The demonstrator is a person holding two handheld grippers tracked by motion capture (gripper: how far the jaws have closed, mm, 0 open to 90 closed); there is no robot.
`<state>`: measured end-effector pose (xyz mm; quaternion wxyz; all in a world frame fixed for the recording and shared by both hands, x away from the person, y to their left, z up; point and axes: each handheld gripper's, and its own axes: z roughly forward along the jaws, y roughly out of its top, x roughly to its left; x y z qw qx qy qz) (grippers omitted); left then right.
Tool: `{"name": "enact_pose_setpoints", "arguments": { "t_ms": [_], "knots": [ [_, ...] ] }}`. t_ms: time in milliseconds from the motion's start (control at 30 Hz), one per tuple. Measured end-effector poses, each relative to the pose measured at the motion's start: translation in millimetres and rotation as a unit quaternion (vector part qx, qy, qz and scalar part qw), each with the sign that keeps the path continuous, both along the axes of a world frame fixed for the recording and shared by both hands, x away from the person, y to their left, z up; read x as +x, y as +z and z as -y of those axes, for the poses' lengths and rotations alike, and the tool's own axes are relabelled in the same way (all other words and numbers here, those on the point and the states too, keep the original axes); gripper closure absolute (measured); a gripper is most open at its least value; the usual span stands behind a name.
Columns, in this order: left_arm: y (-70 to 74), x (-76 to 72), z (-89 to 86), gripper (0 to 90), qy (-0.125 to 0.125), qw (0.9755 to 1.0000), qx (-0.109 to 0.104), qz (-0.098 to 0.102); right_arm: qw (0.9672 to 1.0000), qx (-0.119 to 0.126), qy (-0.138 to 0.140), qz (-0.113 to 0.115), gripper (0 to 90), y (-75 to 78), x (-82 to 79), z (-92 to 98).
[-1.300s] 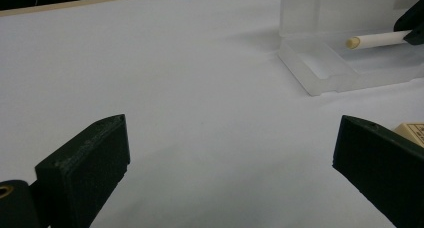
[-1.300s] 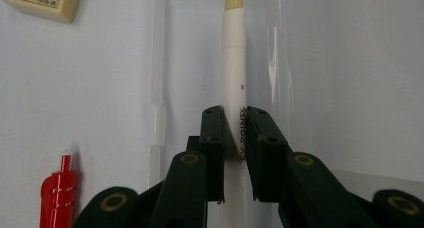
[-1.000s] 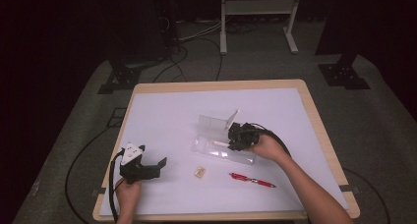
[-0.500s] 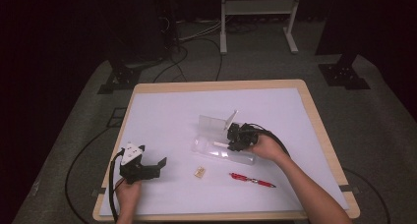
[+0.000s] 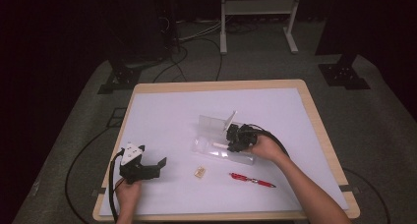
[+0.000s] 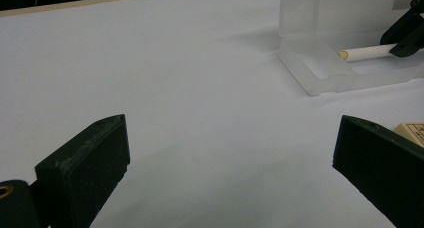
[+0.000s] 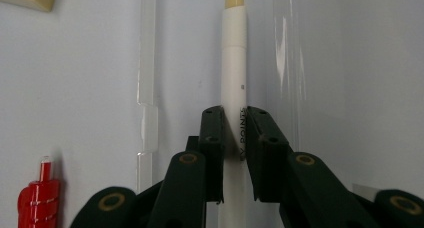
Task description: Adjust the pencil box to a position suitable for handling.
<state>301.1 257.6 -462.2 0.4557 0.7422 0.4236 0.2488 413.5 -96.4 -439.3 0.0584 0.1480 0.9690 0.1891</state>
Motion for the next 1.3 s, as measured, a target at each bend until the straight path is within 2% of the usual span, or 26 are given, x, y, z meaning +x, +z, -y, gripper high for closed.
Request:
{"name": "enact_pose_setpoints", "arguments": {
  "t_ms": [133,367,600,833,967,1300],
  "knots": [
    [0.0,0.1,0.0,1.3,0.0,1.0,0.0,0.0,1.0,-0.001,-0.001,-0.002,76.8,0.0,-1.0,1.0],
    [-0.1,-0.1,0.4,1.3,0.0,1.0,0.001,0.0,0.9999,0.011,-0.001,0.003,75.3,3.7,-4.9,5.2],
    [-0.1,0.4,0.3,1.3,0.002,1.0,0.002,-0.001,0.9994,0.032,-0.009,0.005,71.2,15.3,-9.1,15.6],
    [-0.2,0.4,0.6,1.3,0.002,1.0,0.002,-0.002,0.999,0.041,-0.01,0.011,68.1,24.5,-17.1,23.9],
    [-0.2,0.4,0.6,1.3,0.002,1.0,0.002,-0.001,0.9988,0.048,-0.013,0.006,66.3,27.8,-20.8,29.2],
    [-0.1,0.7,0.4,1.3,0.002,1.0,0.003,-0.002,0.9985,0.052,-0.016,0.005,63.1,32.7,-30.9,39.9]
  ]
}}
